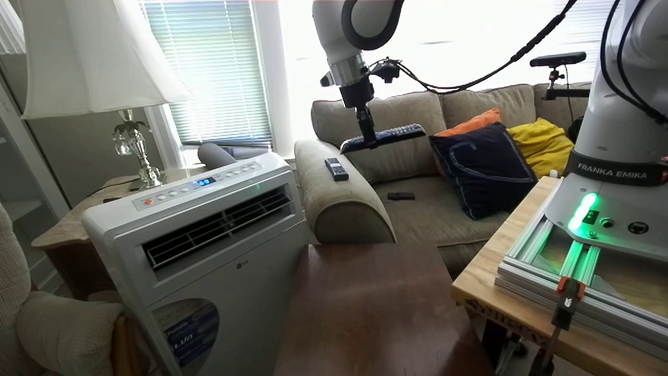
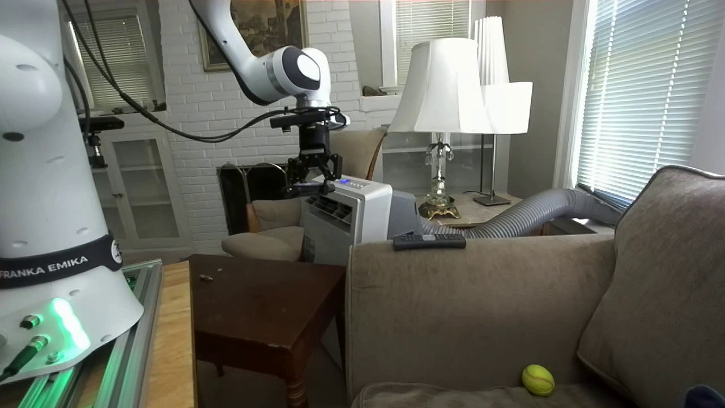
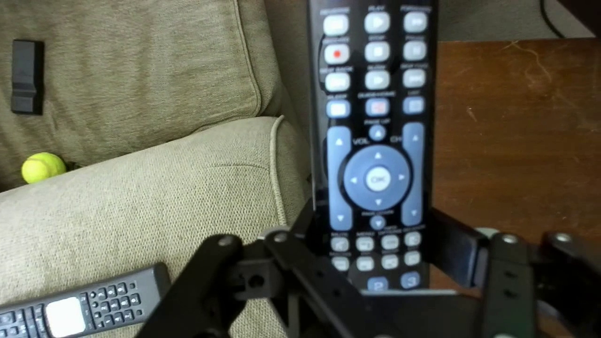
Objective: Pick up the black remote on the table and put it on the sofas armrest
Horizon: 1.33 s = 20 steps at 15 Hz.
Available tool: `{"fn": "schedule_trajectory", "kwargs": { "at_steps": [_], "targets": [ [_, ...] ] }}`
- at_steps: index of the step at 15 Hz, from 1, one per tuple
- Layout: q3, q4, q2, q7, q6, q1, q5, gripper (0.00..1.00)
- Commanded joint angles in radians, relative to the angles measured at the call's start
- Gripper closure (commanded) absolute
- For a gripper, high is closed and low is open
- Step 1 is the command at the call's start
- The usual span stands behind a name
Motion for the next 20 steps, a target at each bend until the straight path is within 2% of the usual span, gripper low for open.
{"fn": "schedule_trajectory", "kwargs": {
  "at_steps": [1, 5, 8, 13, 15, 16, 18, 20],
  "targets": [
    [0.0, 0.06, 0.025, 0.036, 0.042, -0.05, -0.049, 0.74],
    [-0.07, 0.189, 0.043, -0.008, 0.151, -0.149, -0.055, 0.74],
    [-0.114, 0.34, 0.115, -0.086, 0.183, -0.225, -0.031, 0.74],
    [-0.145, 0.641, 0.3, -0.228, 0.161, -0.302, -0.046, 0.74],
    [-0.143, 0.753, 0.372, -0.176, 0.084, -0.303, -0.008, 0.74],
    [-0.143, 0.61, 0.278, -0.193, 0.157, -0.31, -0.033, 0.49],
    [-0.141, 0.687, 0.336, -0.186, 0.123, -0.309, -0.029, 0.49],
    [-0.14, 0.715, 0.359, -0.181, 0.115, -0.306, -0.028, 0.49]
  ]
}}
